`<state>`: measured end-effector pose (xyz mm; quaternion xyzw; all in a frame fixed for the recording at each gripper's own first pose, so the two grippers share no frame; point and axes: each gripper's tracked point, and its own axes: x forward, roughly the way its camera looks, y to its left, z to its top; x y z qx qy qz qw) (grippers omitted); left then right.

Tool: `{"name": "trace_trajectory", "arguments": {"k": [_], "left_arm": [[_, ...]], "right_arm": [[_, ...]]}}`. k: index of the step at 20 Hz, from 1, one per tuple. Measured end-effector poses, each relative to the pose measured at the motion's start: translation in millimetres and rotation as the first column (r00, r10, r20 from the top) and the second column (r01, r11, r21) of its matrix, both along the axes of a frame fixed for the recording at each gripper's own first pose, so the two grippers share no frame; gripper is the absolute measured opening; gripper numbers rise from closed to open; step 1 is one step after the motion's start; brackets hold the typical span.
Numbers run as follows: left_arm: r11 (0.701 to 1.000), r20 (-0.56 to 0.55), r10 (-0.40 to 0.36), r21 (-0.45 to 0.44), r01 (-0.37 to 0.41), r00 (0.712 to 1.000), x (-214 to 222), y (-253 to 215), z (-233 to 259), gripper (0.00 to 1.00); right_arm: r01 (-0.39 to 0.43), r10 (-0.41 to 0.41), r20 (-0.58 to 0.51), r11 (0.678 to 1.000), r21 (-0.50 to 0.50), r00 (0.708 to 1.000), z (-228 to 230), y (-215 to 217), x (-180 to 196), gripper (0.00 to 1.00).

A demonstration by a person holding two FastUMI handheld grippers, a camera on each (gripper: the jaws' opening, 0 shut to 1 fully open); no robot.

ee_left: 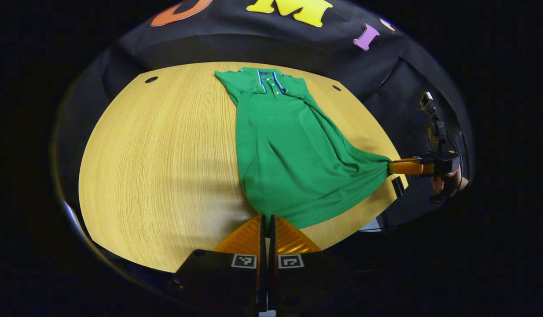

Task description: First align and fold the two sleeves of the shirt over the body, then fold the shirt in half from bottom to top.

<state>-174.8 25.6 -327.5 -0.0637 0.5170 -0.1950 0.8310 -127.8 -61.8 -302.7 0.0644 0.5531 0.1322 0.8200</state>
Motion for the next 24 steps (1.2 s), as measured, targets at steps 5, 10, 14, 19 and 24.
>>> {"name": "trace_trajectory", "arguments": {"k": [5,10,14,19,24], "left_arm": [[1.000,0.079,-0.007,-0.021,0.009,0.997,58.2,-5.9,37.5,0.04],[0.999,0.165,0.031,-0.032,-0.026,0.986,121.5,5.8,62.1,0.04],[0.995,0.235,0.092,-0.070,-0.078,0.968,178.7,14.6,85.1,0.04],[0.991,0.301,0.125,-0.092,-0.102,0.945,251.0,25.9,108.5,0.04],[0.991,0.345,0.126,-0.079,-0.104,0.930,315.0,33.1,111.1,0.04]], "right_arm": [[0.054,-0.057,0.032,0.996,0.073,0.998,23.9,2.2,50.2,0.02],[0.024,-0.033,0.135,0.998,0.061,0.990,52.7,4.9,123.9,0.02],[0.003,-0.015,0.195,0.998,0.060,0.981,70.1,12.3,175.3,0.02],[-0.024,0.013,0.269,0.999,0.034,0.963,93.7,23.3,239.0,0.02],[-0.015,0.013,0.328,1.000,0.006,0.945,96.0,26.1,305.5,0.02]]}}
